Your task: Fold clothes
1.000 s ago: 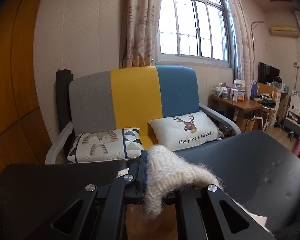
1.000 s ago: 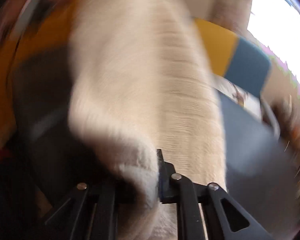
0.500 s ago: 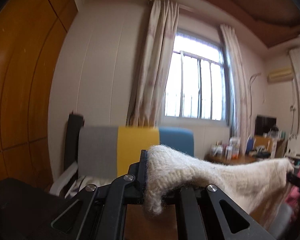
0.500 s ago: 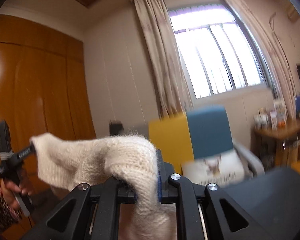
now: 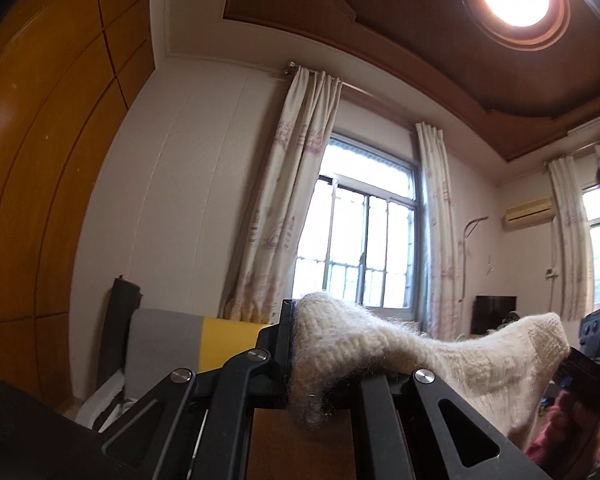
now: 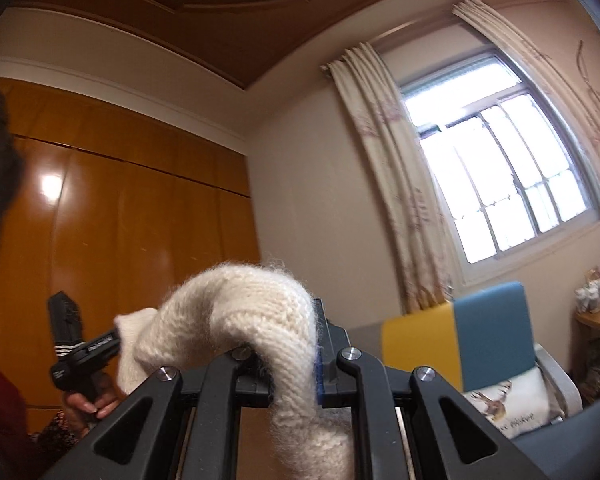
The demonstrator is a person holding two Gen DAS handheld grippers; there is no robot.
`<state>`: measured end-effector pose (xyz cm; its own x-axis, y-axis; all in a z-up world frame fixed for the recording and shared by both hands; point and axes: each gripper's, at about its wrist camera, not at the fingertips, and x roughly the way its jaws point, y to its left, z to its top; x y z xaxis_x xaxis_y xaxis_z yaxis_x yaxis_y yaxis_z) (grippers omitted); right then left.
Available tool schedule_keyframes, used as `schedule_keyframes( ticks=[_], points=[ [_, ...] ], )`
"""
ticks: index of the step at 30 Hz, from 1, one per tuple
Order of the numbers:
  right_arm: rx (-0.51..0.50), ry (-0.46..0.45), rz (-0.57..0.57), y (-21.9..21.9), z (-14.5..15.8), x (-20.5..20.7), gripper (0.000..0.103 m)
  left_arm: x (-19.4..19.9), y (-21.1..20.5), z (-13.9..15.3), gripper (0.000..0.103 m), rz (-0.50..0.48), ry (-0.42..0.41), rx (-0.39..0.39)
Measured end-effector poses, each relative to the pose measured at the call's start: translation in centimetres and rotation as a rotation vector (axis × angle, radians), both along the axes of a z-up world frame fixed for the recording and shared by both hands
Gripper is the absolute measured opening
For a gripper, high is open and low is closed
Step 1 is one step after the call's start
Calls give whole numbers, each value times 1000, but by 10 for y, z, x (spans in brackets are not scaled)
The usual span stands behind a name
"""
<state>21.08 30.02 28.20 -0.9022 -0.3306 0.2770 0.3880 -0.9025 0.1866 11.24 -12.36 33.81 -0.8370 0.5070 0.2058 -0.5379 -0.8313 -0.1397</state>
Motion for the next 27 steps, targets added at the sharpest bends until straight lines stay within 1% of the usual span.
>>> schedule_keyframes(
  ticks=[2,3,5,7,9,11,13,16,18,21,22,23,24,25,26,27],
  points=[
    [-12,-23,13,1,2,-4,11,5,-3,9,7,-11,-6,8],
    [-21,-39,19,3,2,-8,11,2,-1,11,7,-13,-28,1],
    [-48,-98,19,7,-8,-24,11,-12,6,5,7,1,-65,-18],
    [-83,-179,24,14,-29,-50,11,-41,20,-15,7,34,-131,-63],
    [-103,-293,5,21,-60,-89,12,-74,36,-39,7,72,-207,-117],
    [-92,-399,-34,28,-94,-132,12,-117,57,-75,7,104,-307,-183],
    [-103,-518,-60,37,-136,-179,12,-166,82,-122,7,142,-416,-261],
    [-130,-711,-104,45,-201,-246,12,-236,112,-202,7,178,-592,-341],
    [-132,-858,-144,50,-250,-287,12,-275,130,-261,7,189,-716,-389],
    [-109,-1054,-185,48,-328,-321,17,-318,154,-344,9,196,-892,-468],
    [-107,-1110,-198,49,-350,-329,21,-325,161,-368,10,213,-925,-505],
    [-109,-1157,-213,51,-368,-335,22,-329,167,-387,10,232,-935,-542],
    [-107,-1186,-228,53,-379,-338,25,-331,174,-403,10,248,-935,-582],
    [-97,-1192,-243,55,-381,-337,25,-333,180,-414,12,259,-926,-614],
    [-87,-1198,-258,58,-384,-336,25,-333,184,-420,17,265,-910,-637],
    [-77,-1204,-274,60,-386,-335,28,-333,189,-426,20,270,-894,-661]
  ],
)
